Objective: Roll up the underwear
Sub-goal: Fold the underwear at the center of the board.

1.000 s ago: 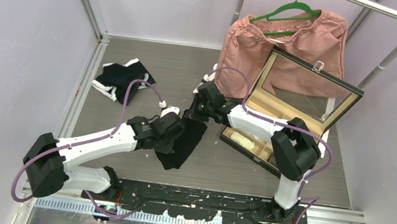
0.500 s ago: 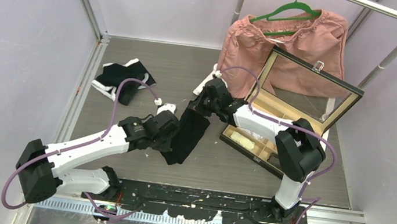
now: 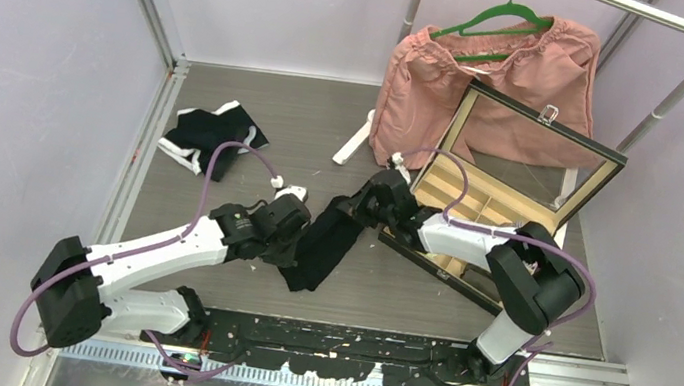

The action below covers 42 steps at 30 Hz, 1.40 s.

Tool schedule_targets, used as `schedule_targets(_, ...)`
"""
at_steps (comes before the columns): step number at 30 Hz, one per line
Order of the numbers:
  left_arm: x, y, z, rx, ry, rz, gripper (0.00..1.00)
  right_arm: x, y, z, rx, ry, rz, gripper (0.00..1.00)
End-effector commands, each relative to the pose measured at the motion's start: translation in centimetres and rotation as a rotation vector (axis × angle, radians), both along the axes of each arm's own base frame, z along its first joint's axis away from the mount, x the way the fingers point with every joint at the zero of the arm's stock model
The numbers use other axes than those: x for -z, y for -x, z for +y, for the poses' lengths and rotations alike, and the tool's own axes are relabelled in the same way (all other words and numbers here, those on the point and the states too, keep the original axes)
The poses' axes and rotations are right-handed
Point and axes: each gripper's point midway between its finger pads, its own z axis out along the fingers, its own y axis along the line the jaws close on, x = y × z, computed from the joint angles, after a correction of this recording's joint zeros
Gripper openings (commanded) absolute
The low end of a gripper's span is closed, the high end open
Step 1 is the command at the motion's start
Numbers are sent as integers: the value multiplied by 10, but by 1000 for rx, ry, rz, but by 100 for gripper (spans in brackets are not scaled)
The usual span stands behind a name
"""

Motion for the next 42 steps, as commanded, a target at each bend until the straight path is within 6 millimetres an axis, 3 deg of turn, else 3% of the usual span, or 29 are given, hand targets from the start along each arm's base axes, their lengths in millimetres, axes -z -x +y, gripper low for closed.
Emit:
schedule_targets(1, 12, 4, -15, 54, 39, 41, 1, 1, -9, -13, 108, -46, -55, 2)
schedule_targets(8, 22, 5, -24, 77, 52, 68, 1, 42, 3, -29, 142, 15, 12, 1)
schedule_targets(17, 25, 6, -30, 107, 64, 81, 1, 63, 12, -49, 174, 146, 60, 1)
schedule_targets(24, 15, 11, -47, 182, 149, 86, 1, 85, 16, -53, 171, 216, 107, 1)
schedule_targets(29, 16, 19, -60, 259, 187, 119, 1, 93, 16, -52, 164, 227, 124, 1)
schedule_targets(37, 41, 29, -58, 318, 112, 186, 1, 94, 16, -52, 160, 230, 124, 4)
schedule_targets(42, 39, 28, -58, 317, 100, 180, 18, 93, 17, -50, 154, 225, 123, 11)
